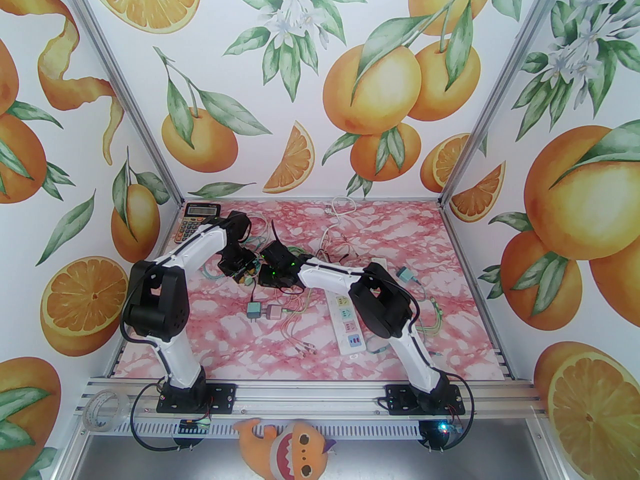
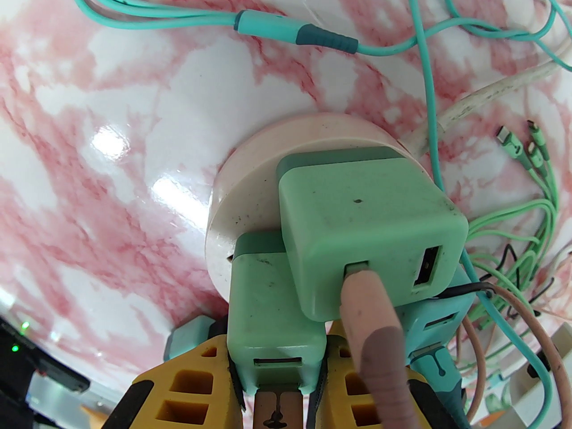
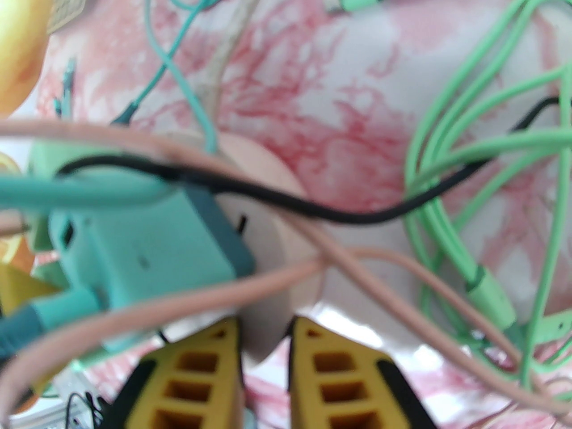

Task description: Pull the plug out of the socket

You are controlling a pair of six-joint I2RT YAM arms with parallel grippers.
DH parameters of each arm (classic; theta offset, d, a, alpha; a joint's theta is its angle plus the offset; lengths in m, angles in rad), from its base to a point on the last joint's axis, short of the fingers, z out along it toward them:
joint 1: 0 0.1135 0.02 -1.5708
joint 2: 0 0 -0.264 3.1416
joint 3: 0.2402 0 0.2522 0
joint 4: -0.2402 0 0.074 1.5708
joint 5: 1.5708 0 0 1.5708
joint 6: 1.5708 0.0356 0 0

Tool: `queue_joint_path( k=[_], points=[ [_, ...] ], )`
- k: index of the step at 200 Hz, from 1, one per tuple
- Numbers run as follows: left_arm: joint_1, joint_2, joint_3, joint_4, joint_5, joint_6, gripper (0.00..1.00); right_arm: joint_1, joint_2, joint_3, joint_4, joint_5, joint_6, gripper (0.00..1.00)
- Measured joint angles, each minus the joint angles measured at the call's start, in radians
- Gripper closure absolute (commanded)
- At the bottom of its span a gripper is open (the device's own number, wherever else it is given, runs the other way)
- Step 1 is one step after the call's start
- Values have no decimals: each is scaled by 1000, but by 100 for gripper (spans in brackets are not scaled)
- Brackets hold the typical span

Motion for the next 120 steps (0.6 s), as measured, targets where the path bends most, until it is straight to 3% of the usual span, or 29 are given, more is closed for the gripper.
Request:
queue_joint_path(
  k=[120],
  points=[
    [17,-53,-66,37,3,-29,100,2,7,8,-4,4,-23,83]
  ],
)
